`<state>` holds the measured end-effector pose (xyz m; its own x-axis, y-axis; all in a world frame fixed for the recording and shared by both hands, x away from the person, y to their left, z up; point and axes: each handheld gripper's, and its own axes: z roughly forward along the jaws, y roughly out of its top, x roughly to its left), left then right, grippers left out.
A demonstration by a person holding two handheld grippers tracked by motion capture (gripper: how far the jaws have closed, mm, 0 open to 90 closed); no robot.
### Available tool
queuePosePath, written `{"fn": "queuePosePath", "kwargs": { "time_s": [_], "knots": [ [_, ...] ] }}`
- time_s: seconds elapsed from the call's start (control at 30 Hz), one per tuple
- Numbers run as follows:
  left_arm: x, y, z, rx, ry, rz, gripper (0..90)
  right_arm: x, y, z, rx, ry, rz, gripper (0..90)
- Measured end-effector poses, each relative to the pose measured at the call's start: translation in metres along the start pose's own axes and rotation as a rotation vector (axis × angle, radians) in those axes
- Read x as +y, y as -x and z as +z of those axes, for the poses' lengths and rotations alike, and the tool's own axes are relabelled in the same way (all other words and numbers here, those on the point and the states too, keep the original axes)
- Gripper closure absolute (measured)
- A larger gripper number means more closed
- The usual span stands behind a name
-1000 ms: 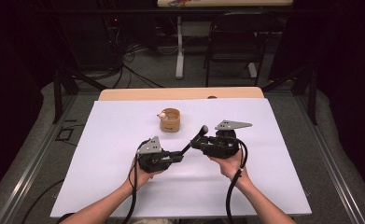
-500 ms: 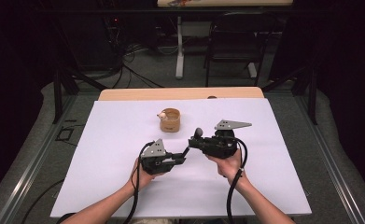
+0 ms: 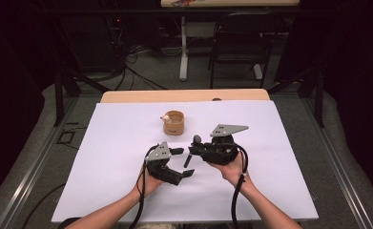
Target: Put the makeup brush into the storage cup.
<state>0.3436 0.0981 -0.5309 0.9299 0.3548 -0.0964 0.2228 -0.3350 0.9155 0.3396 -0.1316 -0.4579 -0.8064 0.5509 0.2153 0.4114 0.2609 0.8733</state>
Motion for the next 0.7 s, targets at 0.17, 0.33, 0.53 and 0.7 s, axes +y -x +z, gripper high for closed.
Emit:
{"fn": "queuePosePath", "kwargs": {
  "time_s": [0.17, 0.33, 0.53, 0.7],
  "knots": [
    [0.002, 0.004, 0.001, 0.013, 0.026, -0.003, 0.7, 0.001, -0.009, 0.005, -0.018, -0.035, -0.061, 77.4],
    [0.003, 0.005, 0.000, 0.025, 0.059, -0.013, 18.2, 0.002, -0.015, 0.008, -0.041, -0.069, -0.109, 77.4],
    [0.003, 0.005, -0.003, 0.012, 0.091, -0.019, 43.3, 0.001, -0.017, 0.009, -0.050, -0.083, -0.126, 77.3],
    [0.002, 0.004, -0.004, 0.006, 0.098, -0.029, 57.9, 0.001, -0.018, 0.010, -0.059, -0.092, -0.141, 77.4]
  ]
}}
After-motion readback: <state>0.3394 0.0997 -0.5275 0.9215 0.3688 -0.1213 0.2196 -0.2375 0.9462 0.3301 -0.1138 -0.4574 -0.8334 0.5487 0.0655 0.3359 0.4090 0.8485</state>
